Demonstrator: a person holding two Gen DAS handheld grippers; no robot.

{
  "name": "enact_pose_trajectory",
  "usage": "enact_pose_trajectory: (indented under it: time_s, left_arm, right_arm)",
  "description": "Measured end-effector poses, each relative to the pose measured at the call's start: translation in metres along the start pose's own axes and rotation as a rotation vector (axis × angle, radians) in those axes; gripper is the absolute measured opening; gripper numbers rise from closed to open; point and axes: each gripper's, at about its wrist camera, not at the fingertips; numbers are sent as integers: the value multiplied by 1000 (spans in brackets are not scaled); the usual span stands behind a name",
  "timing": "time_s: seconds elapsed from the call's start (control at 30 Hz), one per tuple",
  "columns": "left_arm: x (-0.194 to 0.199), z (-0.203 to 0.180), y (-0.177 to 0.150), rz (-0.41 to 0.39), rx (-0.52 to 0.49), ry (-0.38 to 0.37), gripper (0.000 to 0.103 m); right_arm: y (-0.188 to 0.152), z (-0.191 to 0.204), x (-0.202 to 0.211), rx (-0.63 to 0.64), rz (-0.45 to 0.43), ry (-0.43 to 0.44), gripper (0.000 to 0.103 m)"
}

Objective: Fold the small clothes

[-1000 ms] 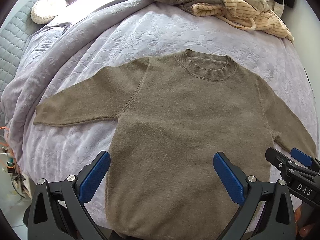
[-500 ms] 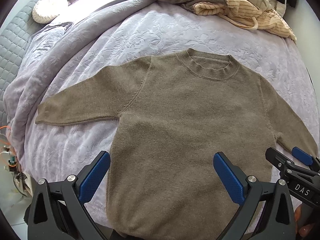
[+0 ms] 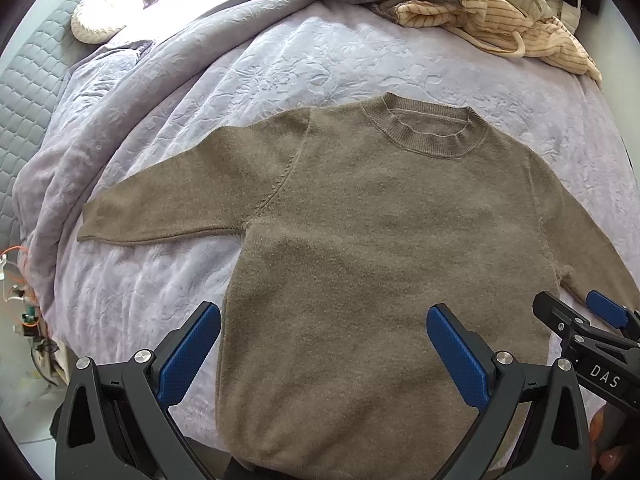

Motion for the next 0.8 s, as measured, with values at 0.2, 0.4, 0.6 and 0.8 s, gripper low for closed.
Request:
enact_pose_trajectory:
  time_s: [0.2,0.4,0.6,0.8]
  left_arm:
    - [-2,-1,-1,9,4,-4,103]
    - [-4,1,0,13,2,-17,103]
    - [-8,4,3,14,-11,-40,103]
    - [-19,7,10,19,-53,-89,103]
  right_arm:
    - [1,-1,-2,2,12,-3,98]
    - [0,-2,-2,-4,15,-10,98]
    - [-1,1,-1,-20,15,-31,98]
    - [-5,4,-4,-48,12,-74,98]
Point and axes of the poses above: each gripper's, at about its wrist camera, not at the fingertips, and x roughly against the way its jaws point, z to its left, y to its top, and after that the axes turned 6 degrees about y, right-handed
